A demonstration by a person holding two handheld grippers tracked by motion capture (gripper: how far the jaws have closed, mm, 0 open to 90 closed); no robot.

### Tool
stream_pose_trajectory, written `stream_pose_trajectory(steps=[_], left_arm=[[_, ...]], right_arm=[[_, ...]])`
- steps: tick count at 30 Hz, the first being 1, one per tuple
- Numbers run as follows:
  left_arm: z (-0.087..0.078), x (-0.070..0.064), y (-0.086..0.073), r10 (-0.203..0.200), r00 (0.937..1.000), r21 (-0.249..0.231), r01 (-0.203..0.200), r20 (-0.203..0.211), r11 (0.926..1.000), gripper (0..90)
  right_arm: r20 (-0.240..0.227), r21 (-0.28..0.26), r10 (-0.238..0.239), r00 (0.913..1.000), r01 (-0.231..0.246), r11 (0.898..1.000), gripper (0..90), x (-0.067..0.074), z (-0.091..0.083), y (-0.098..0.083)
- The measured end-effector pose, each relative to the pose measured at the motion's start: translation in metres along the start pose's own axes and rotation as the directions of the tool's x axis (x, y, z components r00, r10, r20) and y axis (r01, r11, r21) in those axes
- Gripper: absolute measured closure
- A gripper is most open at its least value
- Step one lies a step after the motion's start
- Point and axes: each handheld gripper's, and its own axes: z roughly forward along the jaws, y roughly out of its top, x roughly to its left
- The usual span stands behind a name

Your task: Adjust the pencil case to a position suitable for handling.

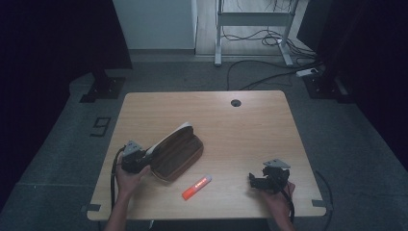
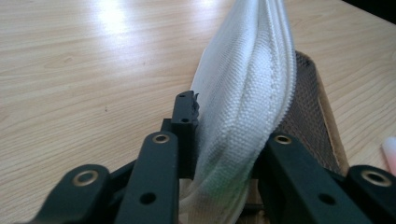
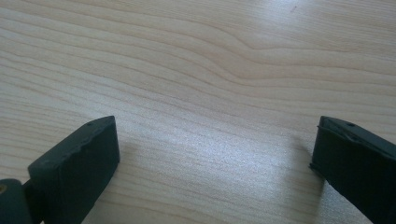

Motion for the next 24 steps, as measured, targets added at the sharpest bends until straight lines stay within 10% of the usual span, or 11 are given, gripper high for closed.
stream_pose_trajectory(steps=[16,24], left_arm=[[-0.025,-0.003,0.004,0.005,0.9987,-0.058,-0.008,-0.051,0.9983,31.3],[-0.045,-0.006,0.003,0.010,0.9972,-0.086,-0.016,-0.074,0.9962,28.2]], right_arm=[[0.000,0.000,0.000,1.0000,0.000,1.000,0.5,0.000,0.000,0.000],[0.000,0.000,0.000,1.0000,0.000,1.000,0.5,0.000,0.000,0.000]])
